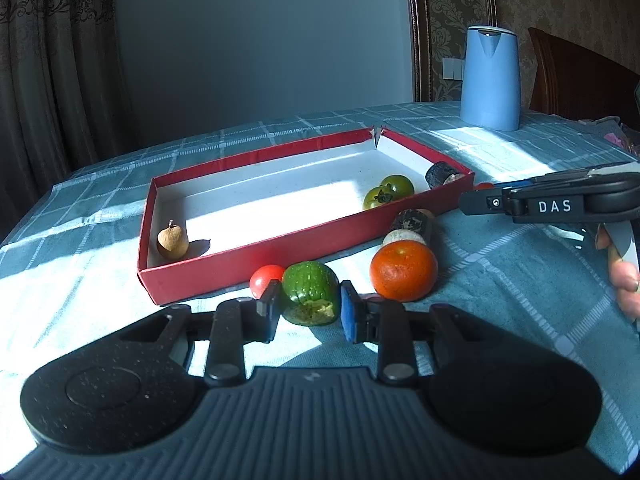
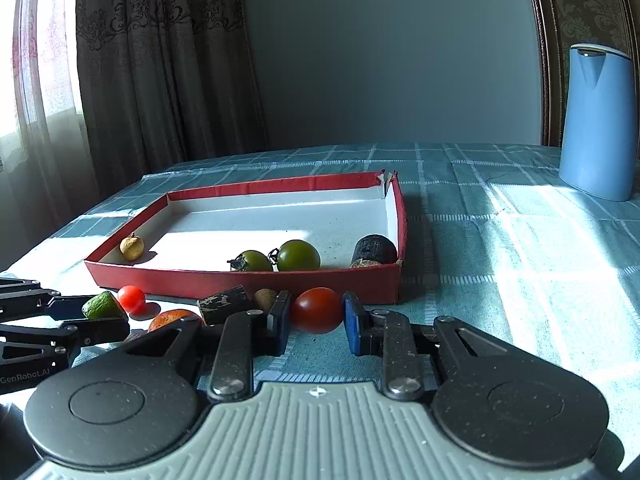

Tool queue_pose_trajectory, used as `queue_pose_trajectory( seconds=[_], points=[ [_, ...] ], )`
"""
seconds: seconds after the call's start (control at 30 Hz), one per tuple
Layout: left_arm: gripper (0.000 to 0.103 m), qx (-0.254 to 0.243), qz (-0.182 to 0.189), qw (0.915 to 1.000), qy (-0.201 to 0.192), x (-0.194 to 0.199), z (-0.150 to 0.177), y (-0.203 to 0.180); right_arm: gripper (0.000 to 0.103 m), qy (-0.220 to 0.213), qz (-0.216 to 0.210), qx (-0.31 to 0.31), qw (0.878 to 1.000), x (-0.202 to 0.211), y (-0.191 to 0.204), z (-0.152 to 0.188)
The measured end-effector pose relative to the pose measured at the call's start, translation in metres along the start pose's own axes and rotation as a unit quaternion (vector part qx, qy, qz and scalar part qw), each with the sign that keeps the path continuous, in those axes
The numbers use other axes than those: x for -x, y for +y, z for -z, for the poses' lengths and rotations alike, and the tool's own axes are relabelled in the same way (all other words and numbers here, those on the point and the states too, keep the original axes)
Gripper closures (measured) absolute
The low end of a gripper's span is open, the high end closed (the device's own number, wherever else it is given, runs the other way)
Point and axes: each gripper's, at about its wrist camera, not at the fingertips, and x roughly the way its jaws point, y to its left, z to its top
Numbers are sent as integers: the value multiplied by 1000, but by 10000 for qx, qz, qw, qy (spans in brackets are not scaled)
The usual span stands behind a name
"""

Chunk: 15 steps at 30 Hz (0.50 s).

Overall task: Organize fruits
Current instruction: 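Grasp the green zucchini slice with the left tool while the right tool grasps the red cherry tomato, then release the zucchini into the box with the left tool while the right tool drops the cherry tomato in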

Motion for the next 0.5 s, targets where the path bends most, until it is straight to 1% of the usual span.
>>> queue_pose_trajectory(
  seconds=[0.17,0.33,0.4,0.5],
  points=[
    [76,-121,-20,9999,-76,0,-7,-7,76,-93,65,21,9999,2,1,0],
    [76,-149,-21,9997,-167,-2,-21,-6,76,-393,249,91,9989,7,1,-4],
    [76,-171,-93,9996,-200,-6,-28,-4,76,-398,297,121,9987,4,1,-8],
    [76,-56,-131,9997,-205,-13,-37,4,76,-391,325,171,9986,-2,2,-16]
  ],
)
